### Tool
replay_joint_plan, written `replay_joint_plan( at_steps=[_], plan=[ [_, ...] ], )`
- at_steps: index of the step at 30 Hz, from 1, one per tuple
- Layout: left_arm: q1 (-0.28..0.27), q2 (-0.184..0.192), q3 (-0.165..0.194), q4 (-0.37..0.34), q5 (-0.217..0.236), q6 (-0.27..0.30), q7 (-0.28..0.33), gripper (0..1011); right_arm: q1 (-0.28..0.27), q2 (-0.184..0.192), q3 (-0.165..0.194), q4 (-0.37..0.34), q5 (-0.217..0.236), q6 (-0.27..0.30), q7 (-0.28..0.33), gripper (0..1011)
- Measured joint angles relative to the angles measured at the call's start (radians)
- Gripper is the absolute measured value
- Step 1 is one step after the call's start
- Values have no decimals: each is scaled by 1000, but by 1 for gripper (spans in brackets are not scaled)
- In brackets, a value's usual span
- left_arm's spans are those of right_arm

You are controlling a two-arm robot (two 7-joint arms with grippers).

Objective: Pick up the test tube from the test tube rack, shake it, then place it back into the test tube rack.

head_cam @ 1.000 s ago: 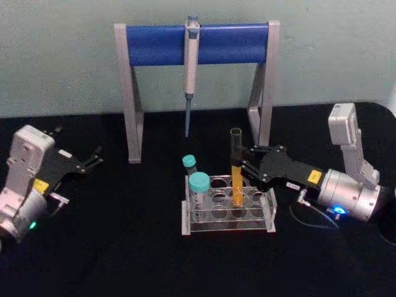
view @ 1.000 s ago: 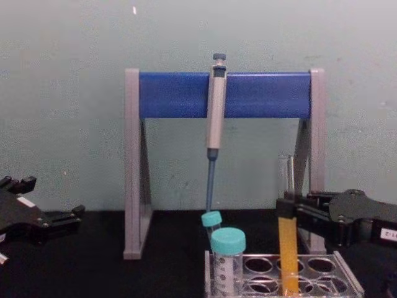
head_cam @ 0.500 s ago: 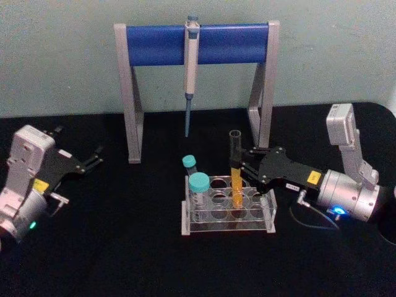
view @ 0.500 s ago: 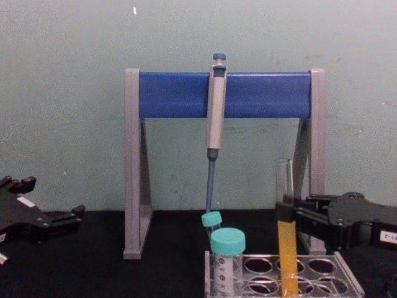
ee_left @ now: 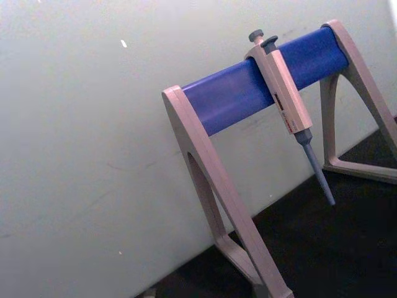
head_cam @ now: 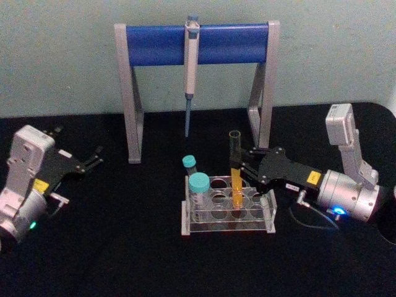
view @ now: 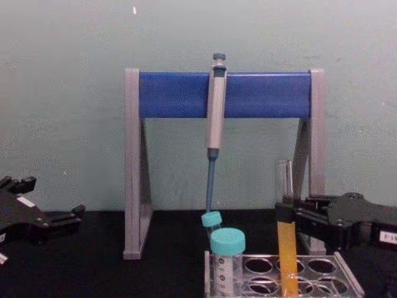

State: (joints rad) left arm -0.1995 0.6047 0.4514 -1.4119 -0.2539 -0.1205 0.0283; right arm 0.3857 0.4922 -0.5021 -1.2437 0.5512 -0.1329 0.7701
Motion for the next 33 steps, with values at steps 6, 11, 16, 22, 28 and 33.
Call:
replay_joint_plan(
  at_steps=[6, 11, 16, 22, 28, 33],
  plan=[
    [0, 0, 0, 0, 0, 0, 0, 1001, 0, 0, 0, 0, 0, -1, 0, 216],
    [0, 0, 0, 0, 0, 0, 0, 1001, 0, 0, 1, 0, 0, -1, 0, 238],
    [0, 0, 0, 0, 0, 0, 0, 1002, -1, 0, 1, 0, 0, -2, 0, 363],
    [0, 0, 0, 0, 0, 0, 0, 1002, -1, 0, 2, 0, 1, -2, 0, 596],
    [0, 0, 0, 0, 0, 0, 0, 1001, -1, 0, 2, 0, 1, -2, 0, 793],
    [0, 0, 0, 0, 0, 0, 0, 1001, -1, 0, 2, 0, 1, -2, 0, 917]
  ],
)
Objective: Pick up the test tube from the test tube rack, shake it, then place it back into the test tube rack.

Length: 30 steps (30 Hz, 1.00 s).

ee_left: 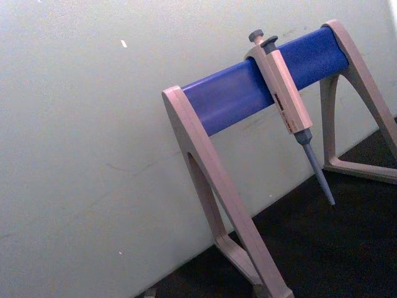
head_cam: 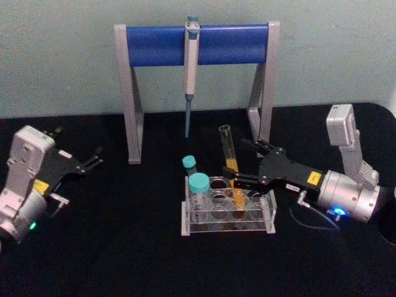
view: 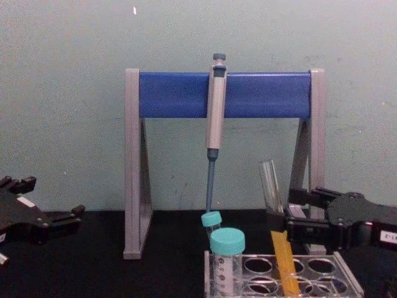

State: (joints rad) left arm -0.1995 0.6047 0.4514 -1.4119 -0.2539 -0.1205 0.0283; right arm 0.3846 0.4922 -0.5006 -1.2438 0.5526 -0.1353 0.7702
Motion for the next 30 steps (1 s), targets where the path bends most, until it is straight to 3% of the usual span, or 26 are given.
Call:
replay_joint_plan(
  at_steps=[3, 11, 15, 19, 21, 22, 23, 25, 30],
  plan=[
    [0, 0, 0, 0, 0, 0, 0, 1001, 0, 0, 0, 0, 0, 0, 0, 993],
    [0, 0, 0, 0, 0, 0, 0, 1001, -14, 6, 14, -25, 15, -16, 1, 1000],
    [0, 0, 0, 0, 0, 0, 0, 1001, -49, 8, 64, -80, 58, -46, -29, 1000],
    [0, 0, 0, 0, 0, 0, 0, 1001, -106, 6, 142, -170, 68, -64, -166, 1000],
    [0, 0, 0, 0, 0, 0, 0, 1001, -131, 6, 167, -213, 14, -59, -272, 1000],
    [0, 0, 0, 0, 0, 0, 0, 1001, -131, 6, 167, -213, 14, -59, -272, 1000],
    [0, 0, 0, 0, 0, 0, 0, 1001, -143, 7, 175, -232, -33, -46, -341, 1000],
    [0, 0, 0, 0, 0, 0, 0, 1001, -157, 7, 182, -245, -91, -16, -422, 1000],
    [0, 0, 0, 0, 0, 0, 0, 1001, -175, -7, 183, -231, -183, 49, -543, 1000]
  ],
)
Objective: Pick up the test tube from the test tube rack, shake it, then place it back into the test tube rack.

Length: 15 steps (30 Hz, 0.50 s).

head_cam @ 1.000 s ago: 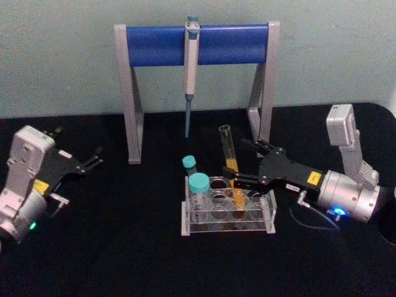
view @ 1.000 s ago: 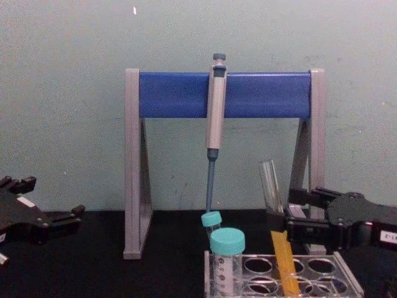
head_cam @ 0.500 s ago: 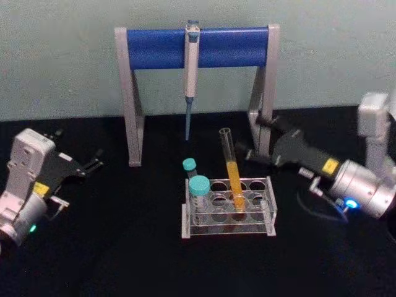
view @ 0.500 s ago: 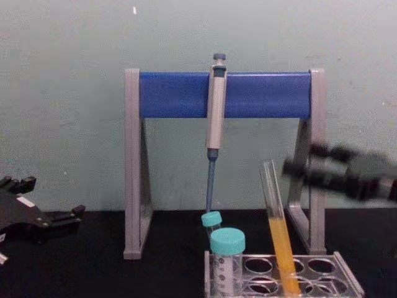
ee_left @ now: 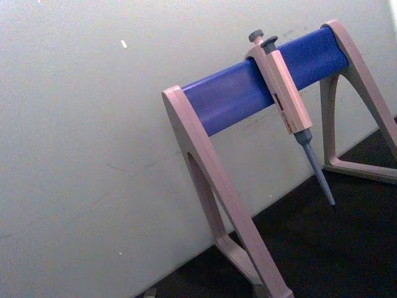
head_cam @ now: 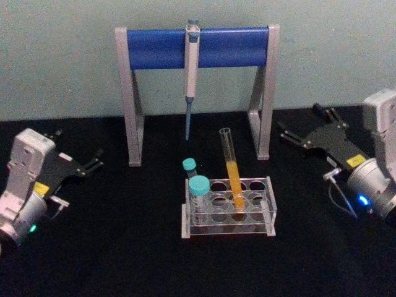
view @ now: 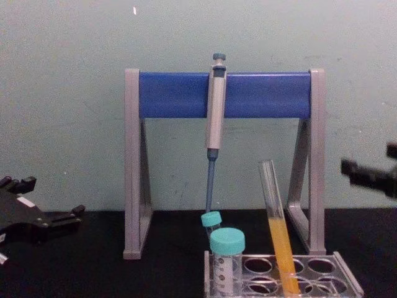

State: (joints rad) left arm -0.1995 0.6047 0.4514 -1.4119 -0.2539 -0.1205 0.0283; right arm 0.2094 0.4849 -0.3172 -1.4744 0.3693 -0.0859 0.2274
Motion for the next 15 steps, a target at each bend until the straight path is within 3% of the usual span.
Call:
replay_joint_plan(
  at_steps=[2, 8, 15],
  plan=[
    [0, 0, 0, 0, 0, 0, 0, 1001, -8, -13, -3, 17, -42, 21, -51, 1000],
    [0, 0, 0, 0, 0, 0, 0, 1001, -26, -53, -7, 71, -100, 64, -134, 1000],
    [0, 0, 0, 0, 0, 0, 0, 1001, -30, -81, 2, 103, -119, 77, -156, 1000]
  ],
)
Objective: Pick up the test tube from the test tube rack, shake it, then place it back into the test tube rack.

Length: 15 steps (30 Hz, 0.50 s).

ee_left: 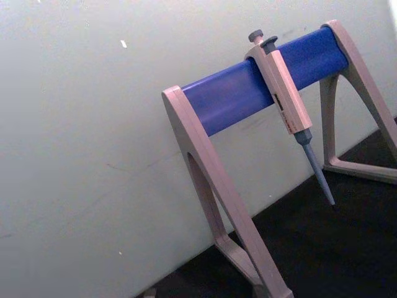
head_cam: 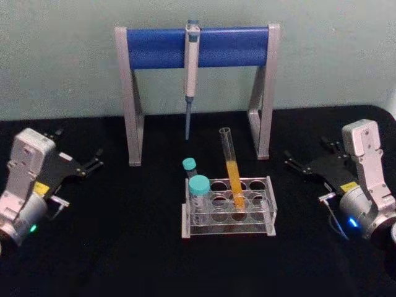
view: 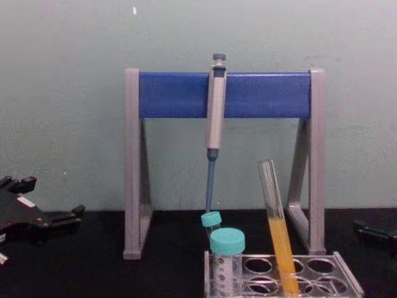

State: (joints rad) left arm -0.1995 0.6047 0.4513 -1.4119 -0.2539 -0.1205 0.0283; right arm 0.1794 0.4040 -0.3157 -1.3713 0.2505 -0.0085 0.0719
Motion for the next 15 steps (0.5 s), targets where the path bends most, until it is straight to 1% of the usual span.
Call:
replay_joint_plan(
  at_steps=[15],
  plan=[
    [0, 0, 0, 0, 0, 0, 0, 1001, -1, 4, -2, -5, -2, 0, -3, 1000]
  ],
)
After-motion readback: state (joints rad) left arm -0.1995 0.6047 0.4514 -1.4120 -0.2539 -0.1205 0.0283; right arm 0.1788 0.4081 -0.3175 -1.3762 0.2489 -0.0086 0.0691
